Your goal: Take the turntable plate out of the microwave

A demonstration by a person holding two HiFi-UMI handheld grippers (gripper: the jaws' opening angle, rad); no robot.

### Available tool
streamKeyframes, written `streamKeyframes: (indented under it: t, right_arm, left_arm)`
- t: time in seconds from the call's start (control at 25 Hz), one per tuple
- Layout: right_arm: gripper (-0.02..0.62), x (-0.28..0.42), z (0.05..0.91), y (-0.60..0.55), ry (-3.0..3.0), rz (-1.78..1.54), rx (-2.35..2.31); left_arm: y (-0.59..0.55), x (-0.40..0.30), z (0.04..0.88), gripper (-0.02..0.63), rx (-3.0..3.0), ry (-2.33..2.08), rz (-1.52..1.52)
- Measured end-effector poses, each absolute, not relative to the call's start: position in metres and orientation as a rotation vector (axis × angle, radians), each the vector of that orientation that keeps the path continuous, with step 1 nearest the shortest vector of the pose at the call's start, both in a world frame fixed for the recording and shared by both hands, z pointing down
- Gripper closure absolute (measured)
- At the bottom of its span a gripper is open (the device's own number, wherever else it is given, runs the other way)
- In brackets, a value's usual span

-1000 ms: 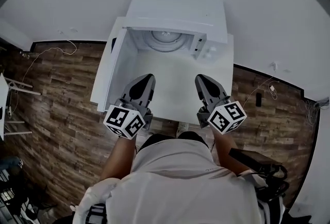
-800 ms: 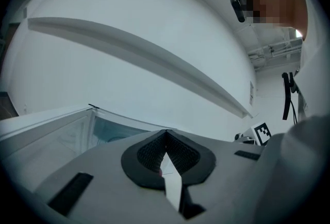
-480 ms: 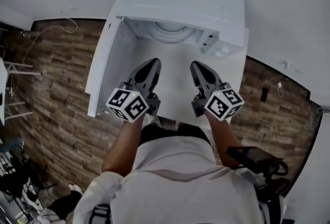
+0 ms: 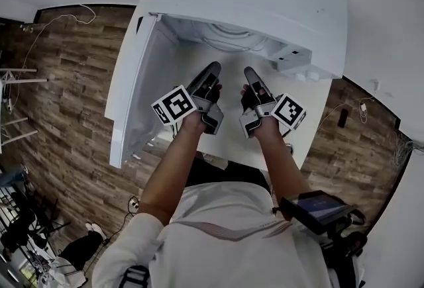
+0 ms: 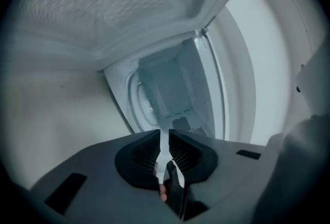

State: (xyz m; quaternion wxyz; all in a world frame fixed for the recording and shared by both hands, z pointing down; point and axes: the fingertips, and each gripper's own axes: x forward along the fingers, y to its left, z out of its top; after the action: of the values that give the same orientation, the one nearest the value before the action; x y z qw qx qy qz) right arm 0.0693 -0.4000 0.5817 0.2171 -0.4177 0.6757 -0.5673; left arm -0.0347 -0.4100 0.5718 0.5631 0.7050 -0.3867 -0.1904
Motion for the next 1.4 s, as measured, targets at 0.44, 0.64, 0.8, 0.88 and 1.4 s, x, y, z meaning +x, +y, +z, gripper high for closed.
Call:
streamKeyframes:
  t: [0.44, 0.64, 0.8, 0.88, 1.4]
  right_arm:
    - [0.474, 0.063, 0.632, -0.433, 1.586, -1.717, -1.099]
    - [0.459, 0.062, 0.643, -0.44, 1.539, -1.725, -1.061]
    - [0.459, 0.059, 0.639, -0.443, 1.515, -1.723, -1.017]
    - [0.46, 0.058, 0.637, -0.444, 1.506, -1.72, -0.996]
    - [0.46, 0.054, 0.638, -0.447, 1.467, -1.753, -0.954]
  left_arm:
    - [-0.455, -0.022, 0.626, 0.465, 1.441, -0.778, -0.51]
    - [-0.459, -0.018, 0.632, 0.465, 1.413, -0.734, -0.54]
    - [-0.459, -0.01, 0.63, 0.465, 1.401, -0.709, -0.548]
    - [-0.46, -0.007, 0.629, 0.465, 1.393, -0.697, -0.555]
    - [-0.453, -0.005, 0.627, 0.563, 1.342, -0.664, -0.573]
